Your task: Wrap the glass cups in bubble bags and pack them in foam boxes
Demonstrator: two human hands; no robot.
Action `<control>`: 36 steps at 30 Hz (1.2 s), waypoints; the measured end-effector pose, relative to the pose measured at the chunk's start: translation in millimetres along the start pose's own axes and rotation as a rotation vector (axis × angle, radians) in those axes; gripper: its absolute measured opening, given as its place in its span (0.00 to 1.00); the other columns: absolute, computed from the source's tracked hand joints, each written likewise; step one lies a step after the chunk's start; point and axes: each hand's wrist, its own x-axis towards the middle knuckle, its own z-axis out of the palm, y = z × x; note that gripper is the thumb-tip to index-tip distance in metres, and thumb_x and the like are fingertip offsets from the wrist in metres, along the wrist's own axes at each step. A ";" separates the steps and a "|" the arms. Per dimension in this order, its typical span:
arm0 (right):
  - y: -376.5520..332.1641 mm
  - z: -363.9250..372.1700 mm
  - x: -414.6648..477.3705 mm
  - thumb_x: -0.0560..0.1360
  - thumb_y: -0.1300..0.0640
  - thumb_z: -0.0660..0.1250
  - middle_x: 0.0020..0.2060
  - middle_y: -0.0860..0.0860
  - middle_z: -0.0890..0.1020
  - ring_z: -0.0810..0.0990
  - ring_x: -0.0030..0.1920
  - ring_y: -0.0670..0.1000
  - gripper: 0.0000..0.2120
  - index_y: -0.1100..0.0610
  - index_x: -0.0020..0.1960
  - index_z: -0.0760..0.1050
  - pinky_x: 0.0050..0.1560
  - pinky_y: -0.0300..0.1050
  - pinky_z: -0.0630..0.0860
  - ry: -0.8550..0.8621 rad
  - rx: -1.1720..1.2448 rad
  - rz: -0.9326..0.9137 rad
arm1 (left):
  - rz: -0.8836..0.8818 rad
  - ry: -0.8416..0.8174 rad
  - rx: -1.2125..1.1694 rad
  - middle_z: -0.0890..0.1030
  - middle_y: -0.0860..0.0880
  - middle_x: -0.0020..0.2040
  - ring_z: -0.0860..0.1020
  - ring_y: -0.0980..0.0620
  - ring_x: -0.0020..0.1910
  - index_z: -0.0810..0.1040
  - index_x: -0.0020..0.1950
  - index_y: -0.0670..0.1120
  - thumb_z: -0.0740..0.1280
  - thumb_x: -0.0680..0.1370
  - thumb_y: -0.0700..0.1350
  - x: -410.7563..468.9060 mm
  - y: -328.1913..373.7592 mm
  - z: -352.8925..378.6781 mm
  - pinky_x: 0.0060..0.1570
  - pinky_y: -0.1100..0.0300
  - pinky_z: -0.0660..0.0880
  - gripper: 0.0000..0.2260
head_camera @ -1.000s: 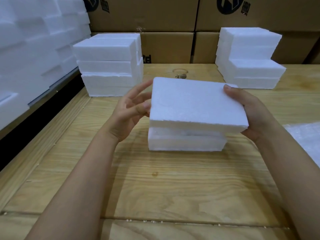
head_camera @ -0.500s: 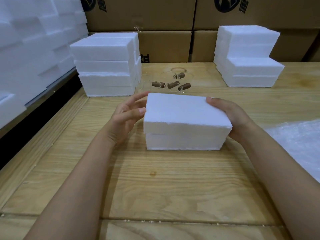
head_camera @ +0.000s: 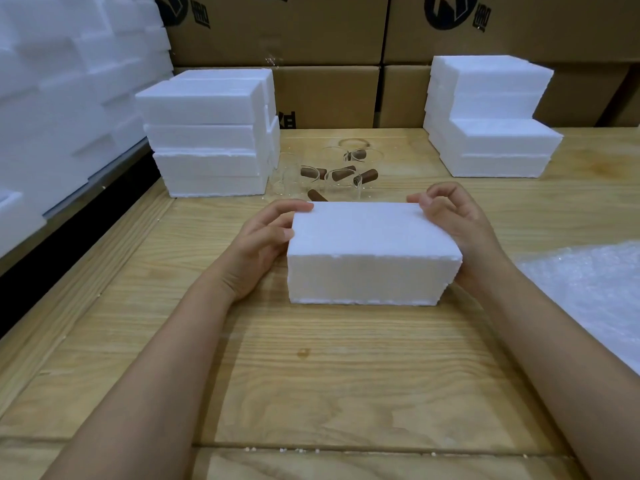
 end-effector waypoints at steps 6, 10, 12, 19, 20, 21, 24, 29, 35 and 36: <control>5.7 -12.4 -12.3 0.73 0.53 0.60 0.47 0.40 0.78 0.77 0.46 0.40 0.05 0.52 0.46 0.74 0.45 0.35 0.74 -0.050 -0.078 -0.241 | 0.050 -0.045 0.032 0.73 0.54 0.70 0.73 0.55 0.67 0.71 0.69 0.57 0.76 0.59 0.63 -7.8 -0.9 -3.9 0.58 0.59 0.74 0.39; 18.8 -9.6 -17.6 0.73 0.53 0.60 0.48 0.37 0.77 0.73 0.44 0.49 0.05 0.47 0.42 0.75 0.39 0.32 0.70 -0.067 -0.183 -0.222 | 0.114 -0.037 0.165 0.71 0.69 0.67 0.69 0.65 0.68 0.70 0.68 0.63 0.69 0.68 0.55 -13.0 -4.0 -1.4 0.61 0.67 0.71 0.28; 21.0 -8.1 -19.0 0.74 0.50 0.59 0.45 0.34 0.77 0.72 0.42 0.48 0.05 0.47 0.42 0.73 0.36 0.32 0.69 -0.056 -0.162 -0.214 | 0.103 0.008 0.228 0.72 0.71 0.65 0.68 0.66 0.68 0.74 0.63 0.67 0.66 0.68 0.56 -13.4 -3.0 1.1 0.64 0.64 0.69 0.22; 13.1 -40.3 -25.4 0.59 0.47 0.73 0.51 0.38 0.72 0.75 0.35 0.43 0.32 0.33 0.57 0.60 0.37 0.35 0.74 -0.450 -0.525 -0.040 | 0.013 -0.196 0.272 0.73 0.72 0.61 0.73 0.65 0.63 0.62 0.72 0.58 0.72 0.69 0.46 -24.3 -0.2 -4.9 0.55 0.71 0.71 0.35; 12.8 -42.7 -26.2 0.57 0.48 0.76 0.53 0.42 0.71 0.77 0.36 0.49 0.40 0.30 0.59 0.56 0.39 0.40 0.77 -0.483 -0.614 -0.011 | -0.007 -0.236 0.320 0.72 0.73 0.61 0.74 0.64 0.61 0.58 0.73 0.60 0.76 0.68 0.42 -24.8 -2.4 -7.4 0.55 0.69 0.72 0.40; 13.3 -43.9 -26.8 0.56 0.48 0.78 0.54 0.43 0.70 0.78 0.39 0.55 0.45 0.27 0.60 0.53 0.42 0.46 0.79 -0.498 -0.697 -0.004 | -0.014 -0.254 0.388 0.71 0.75 0.59 0.75 0.65 0.59 0.56 0.73 0.63 0.78 0.67 0.39 -24.4 -5.1 -8.8 0.53 0.70 0.72 0.45; 17.0 -45.6 -24.8 0.61 0.55 0.80 0.54 0.28 0.64 0.79 0.43 0.54 0.49 0.25 0.60 0.48 0.44 0.43 0.79 -0.510 -0.796 -0.091 | 0.011 -0.208 0.541 0.68 0.79 0.54 0.74 0.69 0.54 0.52 0.71 0.66 0.78 0.66 0.34 -21.2 -10.1 -8.0 0.50 0.73 0.71 0.49; 18.1 -44.1 -20.1 0.64 0.68 0.78 0.50 0.25 0.67 0.78 0.42 0.38 0.47 0.29 0.61 0.56 0.40 0.34 0.77 -0.515 -0.619 -0.176 | 0.035 -0.150 0.457 0.71 0.76 0.56 0.75 0.68 0.56 0.57 0.72 0.61 0.77 0.64 0.27 -19.3 -9.6 -7.7 0.51 0.72 0.72 0.48; 4.3 -34.7 -19.7 0.59 0.51 0.76 0.52 0.29 0.72 0.76 0.53 0.37 0.39 0.32 0.62 0.61 0.46 0.33 0.76 -0.417 -0.433 -0.164 | 0.078 -0.056 0.282 0.79 0.57 0.62 0.77 0.55 0.62 0.62 0.73 0.66 0.76 0.64 0.47 -14.7 -2.0 -14.9 0.55 0.59 0.76 0.41; 2.6 -33.2 -18.9 0.59 0.49 0.75 0.53 0.30 0.72 0.75 0.55 0.37 0.37 0.32 0.62 0.61 0.48 0.33 0.75 -0.409 -0.412 -0.167 | 0.089 -0.041 0.268 0.79 0.55 0.62 0.77 0.53 0.62 0.63 0.74 0.63 0.74 0.65 0.50 -12.5 -1.4 -15.0 0.55 0.59 0.76 0.39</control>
